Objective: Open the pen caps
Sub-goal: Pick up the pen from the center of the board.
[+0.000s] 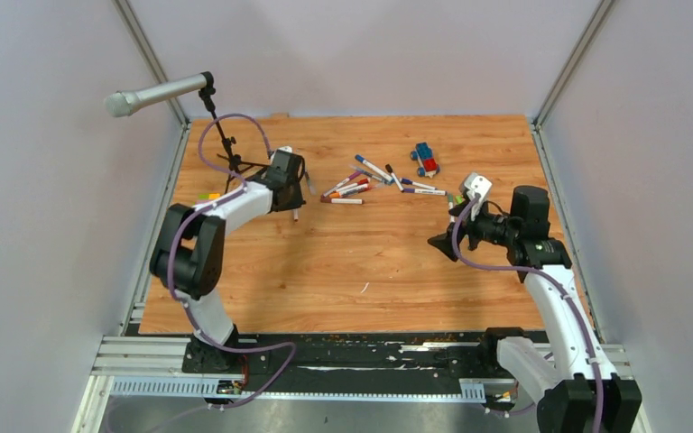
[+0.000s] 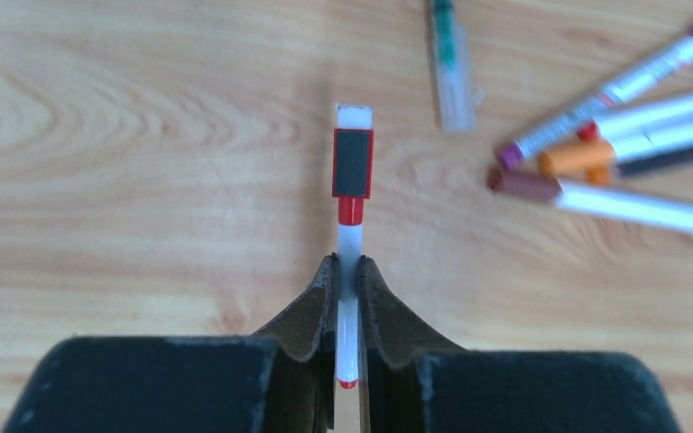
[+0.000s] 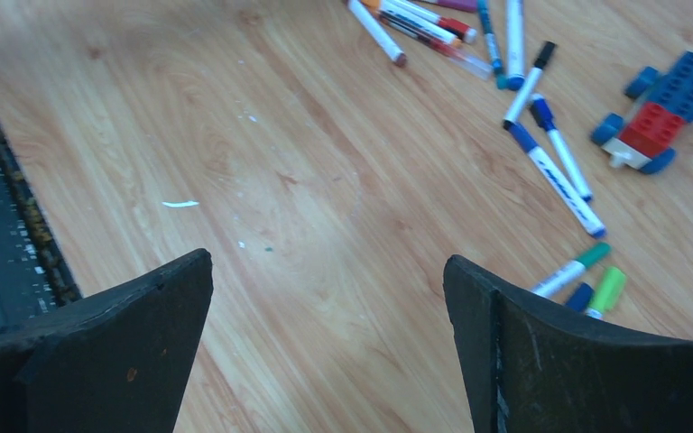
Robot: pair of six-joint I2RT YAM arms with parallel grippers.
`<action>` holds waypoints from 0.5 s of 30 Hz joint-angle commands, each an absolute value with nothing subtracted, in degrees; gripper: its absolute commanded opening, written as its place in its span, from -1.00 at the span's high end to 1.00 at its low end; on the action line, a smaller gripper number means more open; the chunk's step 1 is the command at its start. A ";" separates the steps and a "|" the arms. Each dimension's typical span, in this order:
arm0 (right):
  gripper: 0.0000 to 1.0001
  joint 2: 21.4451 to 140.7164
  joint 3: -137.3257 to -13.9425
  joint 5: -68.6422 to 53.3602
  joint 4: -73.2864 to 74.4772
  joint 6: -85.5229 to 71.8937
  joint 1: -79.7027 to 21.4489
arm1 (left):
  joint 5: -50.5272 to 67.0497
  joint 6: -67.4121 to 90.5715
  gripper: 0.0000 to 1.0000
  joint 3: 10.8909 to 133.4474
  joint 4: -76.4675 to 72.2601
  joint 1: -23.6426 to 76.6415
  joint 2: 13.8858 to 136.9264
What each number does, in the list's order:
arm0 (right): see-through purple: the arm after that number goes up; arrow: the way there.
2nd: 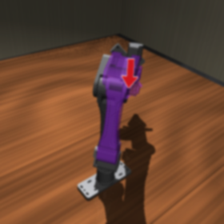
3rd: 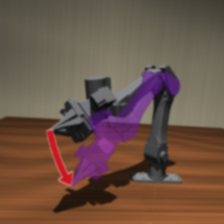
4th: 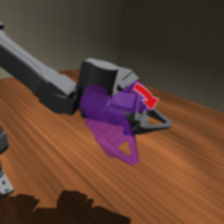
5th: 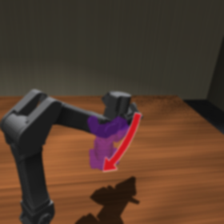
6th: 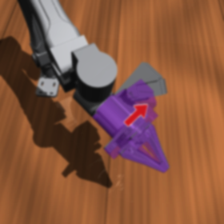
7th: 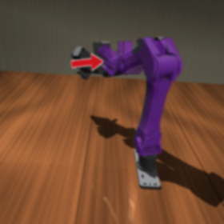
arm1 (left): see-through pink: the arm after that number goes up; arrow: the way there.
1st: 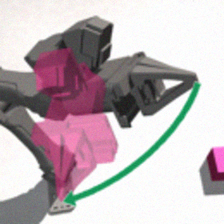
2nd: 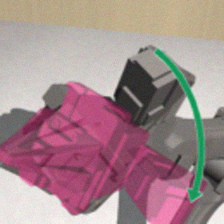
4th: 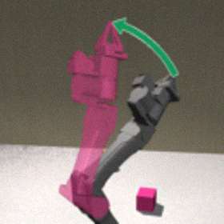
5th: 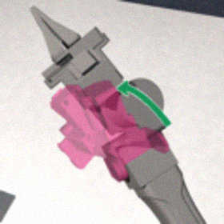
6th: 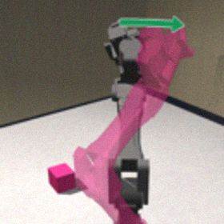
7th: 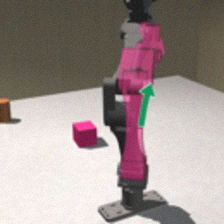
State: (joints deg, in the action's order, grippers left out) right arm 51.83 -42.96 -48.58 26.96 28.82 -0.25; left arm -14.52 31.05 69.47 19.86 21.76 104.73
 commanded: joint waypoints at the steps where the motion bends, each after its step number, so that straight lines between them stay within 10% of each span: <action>1: -1.00 53.92 -42.98 -57.48 23.31 24.43 -3.04 | -4.29 33.18 1.00 56.59 4.11 21.88 92.83; 15: -0.96 60.52 -34.81 -67.82 -5.12 -6.71 -8.42 | -0.51 53.10 1.00 22.12 -55.90 38.56 72.91</action>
State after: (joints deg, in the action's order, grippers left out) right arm 60.66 -36.91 -64.60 7.25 3.36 -7.31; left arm 3.27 46.48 25.23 -33.80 33.54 75.20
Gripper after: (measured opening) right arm 0.990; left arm 0.129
